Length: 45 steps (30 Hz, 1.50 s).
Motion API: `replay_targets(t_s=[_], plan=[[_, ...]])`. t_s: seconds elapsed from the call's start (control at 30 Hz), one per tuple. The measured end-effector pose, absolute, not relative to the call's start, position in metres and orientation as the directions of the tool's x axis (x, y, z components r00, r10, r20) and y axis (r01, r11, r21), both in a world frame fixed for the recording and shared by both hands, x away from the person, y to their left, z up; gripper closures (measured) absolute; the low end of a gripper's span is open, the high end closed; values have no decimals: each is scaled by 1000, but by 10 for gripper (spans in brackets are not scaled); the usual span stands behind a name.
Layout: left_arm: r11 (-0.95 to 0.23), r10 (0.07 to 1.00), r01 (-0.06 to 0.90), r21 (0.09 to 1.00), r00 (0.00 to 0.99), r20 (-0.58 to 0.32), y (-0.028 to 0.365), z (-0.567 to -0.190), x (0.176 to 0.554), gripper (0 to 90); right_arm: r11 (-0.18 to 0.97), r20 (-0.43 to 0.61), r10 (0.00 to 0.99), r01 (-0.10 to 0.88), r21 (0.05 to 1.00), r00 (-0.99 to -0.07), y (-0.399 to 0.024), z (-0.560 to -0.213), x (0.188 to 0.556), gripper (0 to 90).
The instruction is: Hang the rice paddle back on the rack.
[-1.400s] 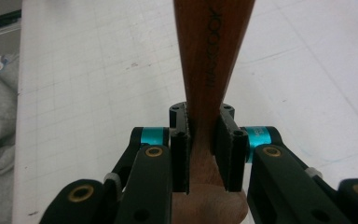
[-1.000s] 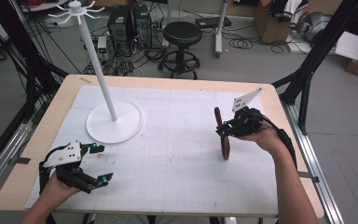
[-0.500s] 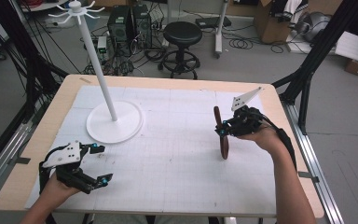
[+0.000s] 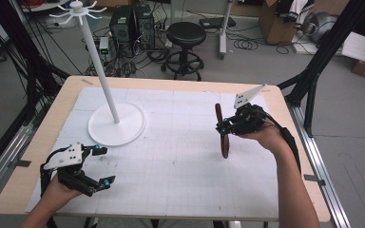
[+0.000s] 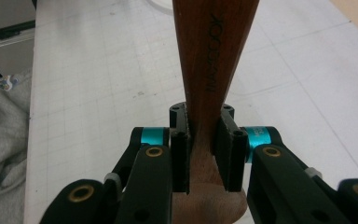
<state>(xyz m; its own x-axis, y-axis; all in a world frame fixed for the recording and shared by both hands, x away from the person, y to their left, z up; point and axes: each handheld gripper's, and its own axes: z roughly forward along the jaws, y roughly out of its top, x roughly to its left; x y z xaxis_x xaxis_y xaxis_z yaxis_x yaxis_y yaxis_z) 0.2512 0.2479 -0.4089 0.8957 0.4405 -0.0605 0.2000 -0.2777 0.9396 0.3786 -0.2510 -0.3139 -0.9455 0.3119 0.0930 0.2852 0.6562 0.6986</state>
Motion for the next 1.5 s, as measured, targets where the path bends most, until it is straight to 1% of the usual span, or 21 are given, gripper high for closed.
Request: replay_targets(t_s=[0.47, 0.67, 0.73, 1.0, 1.07, 1.5], plan=[[-280, 443, 193, 940, 895, -52, 247, -406, 248, 18, 643, 63, 277, 234, 729, -959, -235, -298, 379, 781], [-281, 441, 191, 940, 896, -51, 247, -406, 248, 17, 639, 71, 267, 231, 734, -961, -225, -291, 380, 781], [-282, 441, 192, 940, 896, -51, 247, -406, 248, 17, 635, 55, 268, 219, 741, -962, -222, -288, 381, 781], [-289, 433, 189, 938, 900, -48, 244, -406, 248, 17, 620, 55, 268, 216, 755, -962, -212, -279, 386, 781], [-289, 432, 191, 938, 900, -50, 244, -406, 248, 17, 615, 44, 263, 202, 762, -964, -209, -276, 387, 781], [-290, 424, 185, 939, 905, -48, 242, -405, 246, 17, 590, 71, 246, 208, 780, -967, -189, -264, 396, 781]])
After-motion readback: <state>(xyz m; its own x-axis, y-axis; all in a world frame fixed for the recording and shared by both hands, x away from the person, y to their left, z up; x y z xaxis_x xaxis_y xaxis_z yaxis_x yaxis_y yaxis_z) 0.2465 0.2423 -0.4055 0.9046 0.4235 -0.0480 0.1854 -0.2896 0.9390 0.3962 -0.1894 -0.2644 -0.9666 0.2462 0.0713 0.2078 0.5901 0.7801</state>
